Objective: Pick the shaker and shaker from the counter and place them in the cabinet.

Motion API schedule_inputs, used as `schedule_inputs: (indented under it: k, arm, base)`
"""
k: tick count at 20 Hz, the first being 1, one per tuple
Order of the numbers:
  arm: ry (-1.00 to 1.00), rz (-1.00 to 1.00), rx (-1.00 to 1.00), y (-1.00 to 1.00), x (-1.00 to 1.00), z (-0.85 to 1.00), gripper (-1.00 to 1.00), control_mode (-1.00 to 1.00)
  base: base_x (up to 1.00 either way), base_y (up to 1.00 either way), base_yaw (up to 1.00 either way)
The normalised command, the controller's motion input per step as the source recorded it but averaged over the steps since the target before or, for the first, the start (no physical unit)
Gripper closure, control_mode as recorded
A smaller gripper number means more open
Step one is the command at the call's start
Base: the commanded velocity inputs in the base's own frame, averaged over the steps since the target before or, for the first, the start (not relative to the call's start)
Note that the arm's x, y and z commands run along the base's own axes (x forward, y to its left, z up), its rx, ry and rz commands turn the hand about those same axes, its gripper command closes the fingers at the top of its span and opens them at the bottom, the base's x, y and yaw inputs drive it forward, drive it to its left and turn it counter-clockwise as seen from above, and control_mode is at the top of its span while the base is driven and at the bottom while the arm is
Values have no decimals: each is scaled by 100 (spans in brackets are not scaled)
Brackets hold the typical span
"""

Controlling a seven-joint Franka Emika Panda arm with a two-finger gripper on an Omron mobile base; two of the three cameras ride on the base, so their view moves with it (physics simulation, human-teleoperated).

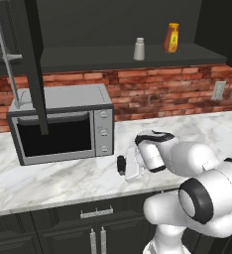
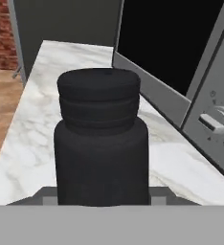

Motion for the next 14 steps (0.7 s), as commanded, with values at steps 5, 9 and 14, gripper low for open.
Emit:
schedule_inputs:
  k: [5, 9, 14]
  arm:
    - [-6, -6, 6, 0, -8, 88, 100, -100]
    - [-4, -16, 12, 0, 0, 100, 100, -100]
    - [-2, -19, 15, 0, -9, 85, 100, -100]
  base:
    - [0, 0, 0]
    - [0, 0, 0]
    - [0, 0, 0]
